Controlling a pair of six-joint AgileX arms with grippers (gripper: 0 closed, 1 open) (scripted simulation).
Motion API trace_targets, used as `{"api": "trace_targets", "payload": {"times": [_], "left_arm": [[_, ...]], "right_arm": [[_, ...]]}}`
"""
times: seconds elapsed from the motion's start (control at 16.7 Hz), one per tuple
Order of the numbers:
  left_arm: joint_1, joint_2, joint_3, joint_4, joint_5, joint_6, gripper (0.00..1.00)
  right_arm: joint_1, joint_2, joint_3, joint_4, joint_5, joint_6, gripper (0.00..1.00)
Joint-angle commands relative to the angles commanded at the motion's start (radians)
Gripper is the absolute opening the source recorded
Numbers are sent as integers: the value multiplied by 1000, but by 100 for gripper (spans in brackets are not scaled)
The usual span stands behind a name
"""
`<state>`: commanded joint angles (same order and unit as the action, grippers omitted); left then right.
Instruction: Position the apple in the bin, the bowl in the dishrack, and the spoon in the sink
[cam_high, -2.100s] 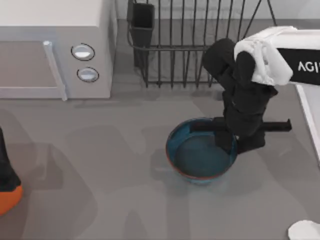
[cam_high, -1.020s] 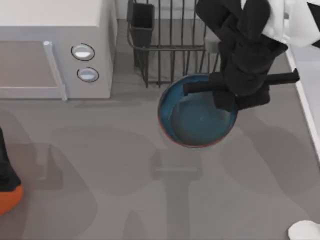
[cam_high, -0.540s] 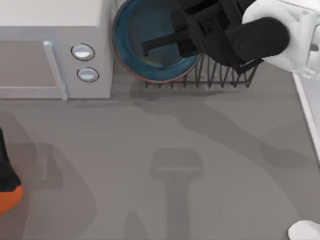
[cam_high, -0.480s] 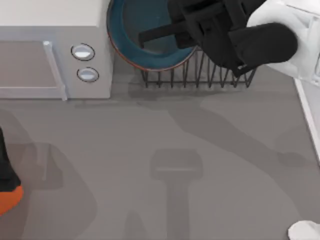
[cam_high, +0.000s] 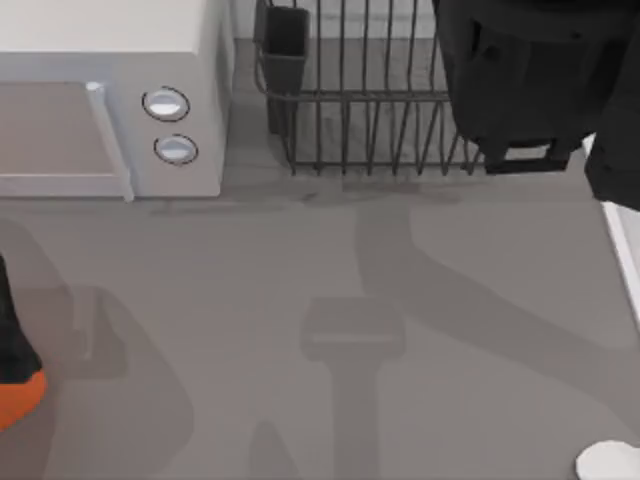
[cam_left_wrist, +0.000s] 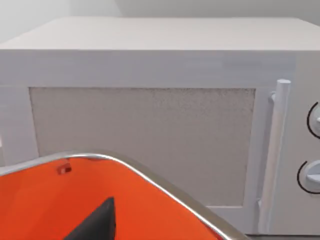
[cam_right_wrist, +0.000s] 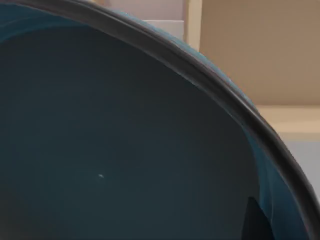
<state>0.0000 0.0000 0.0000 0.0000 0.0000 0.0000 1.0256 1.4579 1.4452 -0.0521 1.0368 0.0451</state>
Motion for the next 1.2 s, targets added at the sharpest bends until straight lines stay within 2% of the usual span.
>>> {"api": "trace_targets", "payload": {"times": [0.12,0.54,0.72,1.2], "left_arm": [[0,0,0,0,0,0,100],[0,0,0,0,0,0,100],[0,0,0,0,0,0,100],[0,0,0,0,0,0,100]], "right_arm": [[12,-17,-8,29,25,-14,0],[-12,22,-4,64,2,-12,0],[-76,138,-14,190,-63,-15,0],[-337,525,-96,677,-317,-28,0]]}}
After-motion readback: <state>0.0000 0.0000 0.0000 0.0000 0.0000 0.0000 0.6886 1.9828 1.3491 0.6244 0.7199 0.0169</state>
